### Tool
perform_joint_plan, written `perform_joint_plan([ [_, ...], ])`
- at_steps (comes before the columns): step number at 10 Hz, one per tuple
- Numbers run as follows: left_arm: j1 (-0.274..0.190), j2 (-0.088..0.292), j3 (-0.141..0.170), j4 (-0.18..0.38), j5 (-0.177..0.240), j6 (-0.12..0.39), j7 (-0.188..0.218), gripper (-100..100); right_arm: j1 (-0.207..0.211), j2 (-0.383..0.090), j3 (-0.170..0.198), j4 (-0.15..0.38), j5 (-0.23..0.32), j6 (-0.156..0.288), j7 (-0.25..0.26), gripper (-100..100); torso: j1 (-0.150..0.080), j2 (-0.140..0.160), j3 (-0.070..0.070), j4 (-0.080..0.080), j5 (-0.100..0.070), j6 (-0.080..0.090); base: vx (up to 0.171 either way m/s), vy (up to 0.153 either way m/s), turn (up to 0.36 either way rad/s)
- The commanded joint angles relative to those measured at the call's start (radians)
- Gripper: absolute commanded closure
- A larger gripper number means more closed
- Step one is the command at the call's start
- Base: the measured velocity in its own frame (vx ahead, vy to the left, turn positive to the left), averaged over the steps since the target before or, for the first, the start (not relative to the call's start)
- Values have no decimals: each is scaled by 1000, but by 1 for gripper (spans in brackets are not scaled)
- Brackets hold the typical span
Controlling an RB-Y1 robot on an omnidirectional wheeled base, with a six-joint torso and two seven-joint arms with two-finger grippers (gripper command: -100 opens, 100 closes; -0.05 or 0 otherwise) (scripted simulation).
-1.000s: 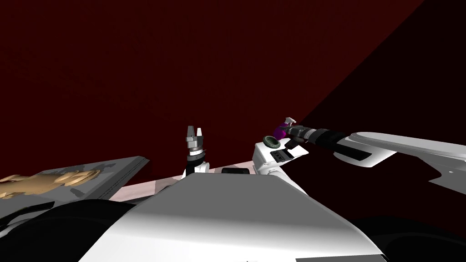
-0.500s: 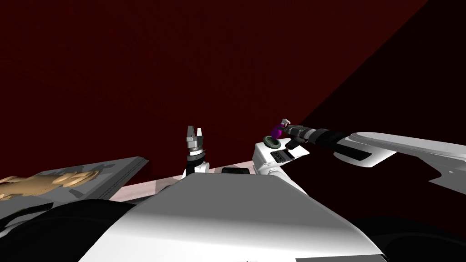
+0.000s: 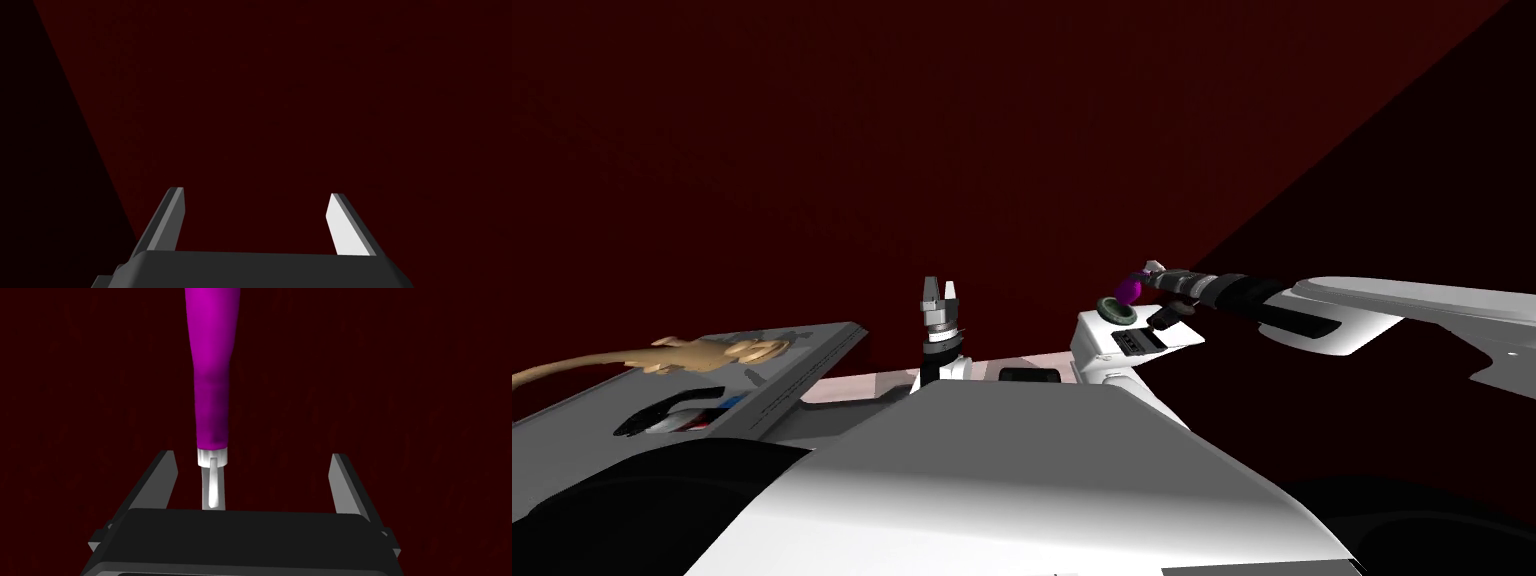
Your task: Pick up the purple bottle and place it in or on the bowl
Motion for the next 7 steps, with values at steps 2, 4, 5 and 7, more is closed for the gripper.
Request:
perform_joint_plan([
  [2, 0, 0, 0, 0, 0, 0, 0, 0, 1, -29, -8, 61, -18, -14, -19, -100, 1, 1, 1, 0, 0, 0, -112, 26, 114],
  [4, 0, 0, 0, 0, 0, 0, 0, 0, 5, -70, -23, 128, -42, -32, -44, -100, -1, -1, 0, 0, 0, 1, -104, 9, 159],
  [5, 0, 0, 0, 0, 0, 0, 0, 0, 7, -90, -30, 158, -54, -40, -56, -100, -1, 0, 0, 0, 0, 0, -136, 24, 198],
  [7, 0, 0, 0, 0, 0, 0, 0, 0, 9, -111, -37, 208, -66, -49, -68, -100, 1, 2, 2, 1, 0, 0, -126, 22, 125],
])
